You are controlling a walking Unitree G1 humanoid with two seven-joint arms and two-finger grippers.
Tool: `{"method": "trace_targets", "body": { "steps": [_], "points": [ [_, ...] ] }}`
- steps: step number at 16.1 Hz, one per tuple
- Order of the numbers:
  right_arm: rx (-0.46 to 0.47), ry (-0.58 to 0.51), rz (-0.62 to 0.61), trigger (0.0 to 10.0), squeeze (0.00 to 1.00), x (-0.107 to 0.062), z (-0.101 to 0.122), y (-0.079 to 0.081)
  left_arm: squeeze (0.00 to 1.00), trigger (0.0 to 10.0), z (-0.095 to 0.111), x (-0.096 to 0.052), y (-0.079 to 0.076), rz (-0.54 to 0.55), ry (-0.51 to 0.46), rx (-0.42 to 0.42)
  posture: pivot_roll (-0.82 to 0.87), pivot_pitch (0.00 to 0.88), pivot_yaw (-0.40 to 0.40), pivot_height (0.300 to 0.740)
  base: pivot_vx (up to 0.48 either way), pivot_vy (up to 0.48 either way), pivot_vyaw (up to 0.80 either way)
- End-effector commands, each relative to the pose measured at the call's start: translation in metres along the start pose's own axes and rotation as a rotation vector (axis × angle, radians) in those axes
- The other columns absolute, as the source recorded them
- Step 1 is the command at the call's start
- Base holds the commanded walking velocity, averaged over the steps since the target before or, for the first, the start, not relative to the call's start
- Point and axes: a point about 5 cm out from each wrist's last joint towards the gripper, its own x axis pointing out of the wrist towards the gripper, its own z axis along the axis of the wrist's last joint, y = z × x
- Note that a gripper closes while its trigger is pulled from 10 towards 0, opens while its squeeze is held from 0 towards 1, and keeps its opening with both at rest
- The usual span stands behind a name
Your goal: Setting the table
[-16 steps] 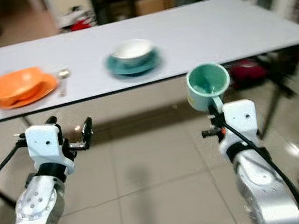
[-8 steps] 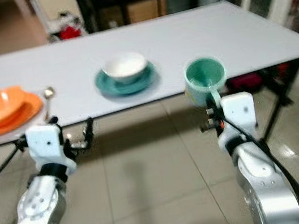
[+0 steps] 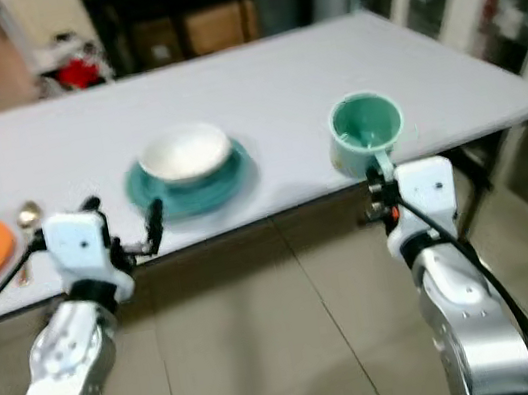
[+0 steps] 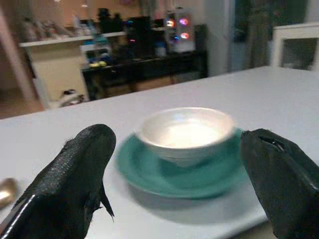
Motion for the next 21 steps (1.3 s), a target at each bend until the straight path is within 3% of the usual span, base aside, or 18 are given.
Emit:
{"method": "trace_targets", "body": {
  "steps": [1,21],
  "points": [
    [0.008,-0.014,0.03,10.0,0.0,0.001,0.002,0.006,0.0,10.0,-0.003,-0.001,0.007,0.024,0.015,0.012,-0.01,0.0,0.03,0.74,0.45,0.0,0.0],
    [0.03,-0.035,0.106,10.0,0.0,0.013,0.003,0.016,0.0,10.0,0.0,-0.001,0.013,0.048,0.01,0.028,0.03,0.0,0.004,0.74,0.438,0.0,0.0]
  ]
}}
